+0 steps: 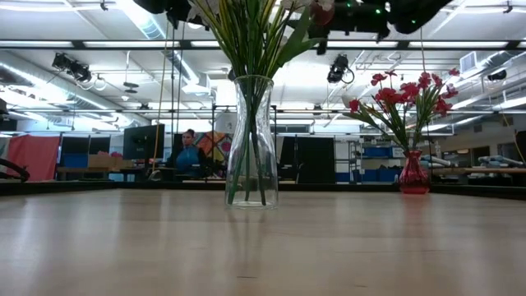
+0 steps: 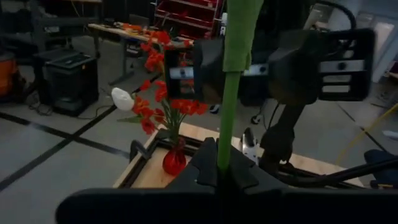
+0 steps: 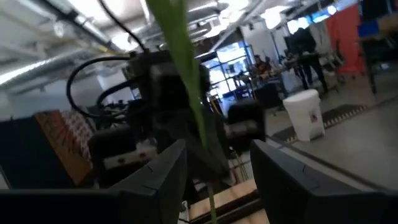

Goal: Sort flowers into vase by color
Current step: Put the white tulip into the red vase

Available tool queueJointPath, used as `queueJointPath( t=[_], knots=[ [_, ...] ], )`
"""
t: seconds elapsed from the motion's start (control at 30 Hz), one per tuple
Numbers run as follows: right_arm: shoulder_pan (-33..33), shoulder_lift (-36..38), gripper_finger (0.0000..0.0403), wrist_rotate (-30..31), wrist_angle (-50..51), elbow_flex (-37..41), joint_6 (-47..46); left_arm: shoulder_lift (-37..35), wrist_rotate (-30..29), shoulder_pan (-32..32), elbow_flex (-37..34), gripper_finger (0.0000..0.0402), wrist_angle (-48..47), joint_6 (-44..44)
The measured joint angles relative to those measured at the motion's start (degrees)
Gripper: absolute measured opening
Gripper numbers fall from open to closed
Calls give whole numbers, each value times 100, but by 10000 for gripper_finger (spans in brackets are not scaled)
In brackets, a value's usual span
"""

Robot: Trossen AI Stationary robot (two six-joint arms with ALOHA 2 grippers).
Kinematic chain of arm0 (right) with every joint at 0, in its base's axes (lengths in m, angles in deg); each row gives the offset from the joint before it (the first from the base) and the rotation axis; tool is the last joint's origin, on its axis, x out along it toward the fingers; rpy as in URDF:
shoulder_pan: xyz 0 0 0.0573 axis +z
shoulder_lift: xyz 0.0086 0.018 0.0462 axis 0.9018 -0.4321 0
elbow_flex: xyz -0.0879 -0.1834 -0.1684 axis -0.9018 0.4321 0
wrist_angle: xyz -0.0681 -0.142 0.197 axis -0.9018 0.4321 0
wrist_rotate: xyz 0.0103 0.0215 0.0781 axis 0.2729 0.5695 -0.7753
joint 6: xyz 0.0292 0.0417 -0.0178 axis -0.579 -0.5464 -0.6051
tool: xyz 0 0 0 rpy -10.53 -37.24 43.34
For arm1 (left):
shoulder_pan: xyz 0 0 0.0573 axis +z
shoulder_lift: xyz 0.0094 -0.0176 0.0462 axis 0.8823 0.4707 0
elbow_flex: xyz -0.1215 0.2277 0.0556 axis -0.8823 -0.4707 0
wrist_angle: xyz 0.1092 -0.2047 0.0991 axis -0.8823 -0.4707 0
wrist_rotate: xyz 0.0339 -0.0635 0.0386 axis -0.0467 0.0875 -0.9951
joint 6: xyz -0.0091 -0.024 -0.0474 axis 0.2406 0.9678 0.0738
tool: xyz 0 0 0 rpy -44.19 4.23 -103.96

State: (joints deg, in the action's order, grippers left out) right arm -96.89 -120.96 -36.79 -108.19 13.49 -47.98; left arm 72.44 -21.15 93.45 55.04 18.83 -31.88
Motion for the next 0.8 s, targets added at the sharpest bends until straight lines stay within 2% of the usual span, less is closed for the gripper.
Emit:
queueJointPath(
  t=[0.23,0.4,0.5,0.63,0.77,0.8],
  knots=[
    [105,-569,185,-211,867,-1093,733,76,-32,-79,-2,0,35,122],
    [123,-929,181,-609,905,-1592,733,83,-81,-140,-2,0,-86,136],
    [127,-1087,165,-779,964,-1794,647,83,-221,-197,-2,0,-143,121],
    [132,-1148,118,-749,1121,-1893,642,83,-328,-243,-2,0,-255,92],
    [109,-1097,31,-643,1444,-1899,675,85,-475,-246,-2,6,-369,89],
    [93,-1071,20,-633,1531,-1897,747,85,-519,-232,-2,12,-361,90]
  ],
)
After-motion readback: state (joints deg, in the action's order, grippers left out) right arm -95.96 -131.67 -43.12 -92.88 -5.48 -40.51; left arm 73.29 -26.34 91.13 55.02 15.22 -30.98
